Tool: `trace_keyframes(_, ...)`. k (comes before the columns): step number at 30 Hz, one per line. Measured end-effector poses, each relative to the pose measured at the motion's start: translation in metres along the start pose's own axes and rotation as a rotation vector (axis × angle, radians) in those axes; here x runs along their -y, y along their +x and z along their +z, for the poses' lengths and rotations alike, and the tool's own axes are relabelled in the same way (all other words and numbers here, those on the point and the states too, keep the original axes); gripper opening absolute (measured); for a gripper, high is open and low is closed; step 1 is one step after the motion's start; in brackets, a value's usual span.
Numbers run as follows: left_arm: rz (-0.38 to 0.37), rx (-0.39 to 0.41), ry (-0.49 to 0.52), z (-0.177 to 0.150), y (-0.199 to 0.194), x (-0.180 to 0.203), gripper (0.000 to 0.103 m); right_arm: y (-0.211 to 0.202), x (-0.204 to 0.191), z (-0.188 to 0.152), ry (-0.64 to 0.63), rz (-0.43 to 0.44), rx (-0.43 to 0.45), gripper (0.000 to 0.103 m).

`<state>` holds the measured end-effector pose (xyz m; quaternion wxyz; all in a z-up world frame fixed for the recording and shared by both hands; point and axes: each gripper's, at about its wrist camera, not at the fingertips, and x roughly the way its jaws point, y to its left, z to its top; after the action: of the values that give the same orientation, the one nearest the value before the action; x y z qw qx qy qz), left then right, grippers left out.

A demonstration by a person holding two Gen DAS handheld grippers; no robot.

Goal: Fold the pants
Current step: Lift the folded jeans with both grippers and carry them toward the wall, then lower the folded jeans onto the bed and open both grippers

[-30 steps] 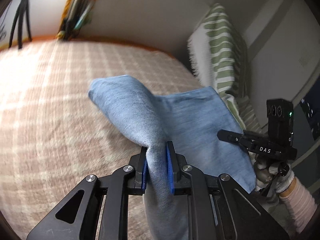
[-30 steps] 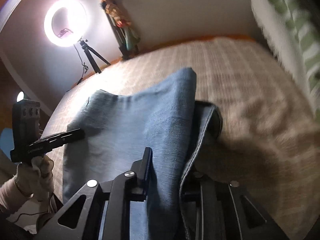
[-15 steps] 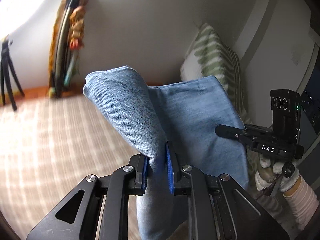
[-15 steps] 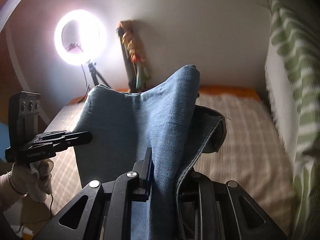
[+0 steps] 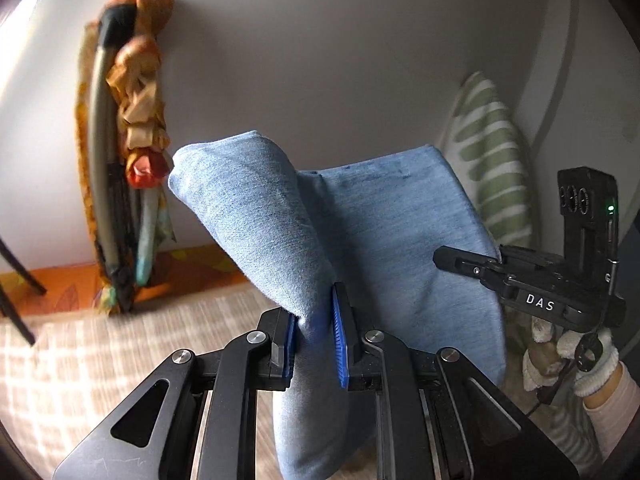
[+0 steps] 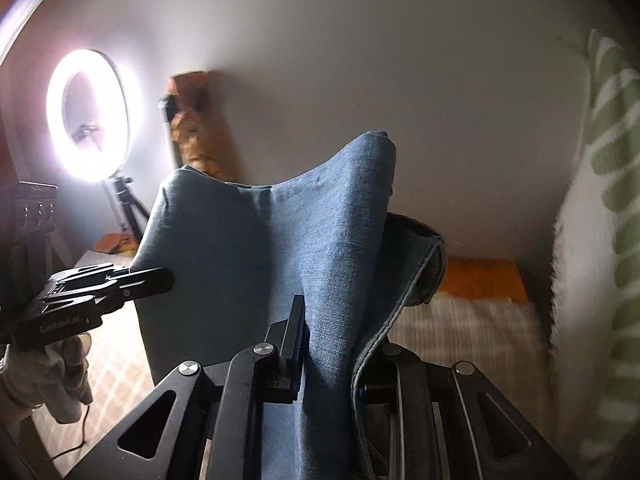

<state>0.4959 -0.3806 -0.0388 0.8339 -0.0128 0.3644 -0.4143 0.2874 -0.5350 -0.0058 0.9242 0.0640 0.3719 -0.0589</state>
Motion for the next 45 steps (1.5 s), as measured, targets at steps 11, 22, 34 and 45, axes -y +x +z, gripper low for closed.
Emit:
trace_keyframes(11, 0.084, -0.039, -0.048, 0.002, 0.079, -0.036, 0.014, 0.111, 0.036, 0.002, 0.002, -0.031, -0.078, 0.018)
trace_keyframes(22, 0.222, -0.103, -0.022, -0.009, 0.078, -0.043, 0.025, 0.123, 0.063, -0.005, 0.038, -0.187, -0.145, 0.039)
trace_keyframes(34, 0.172, -0.066, 0.017, -0.008, 0.019, -0.022, 0.054, 0.052, 0.045, -0.012, 0.038, -0.176, -0.051, 0.074)
trace_keyframes(45, 0.182, -0.005, 0.019, -0.020, -0.076, 0.007, 0.076, -0.032, 0.004, -0.035, 0.022, -0.155, 0.012, 0.091)
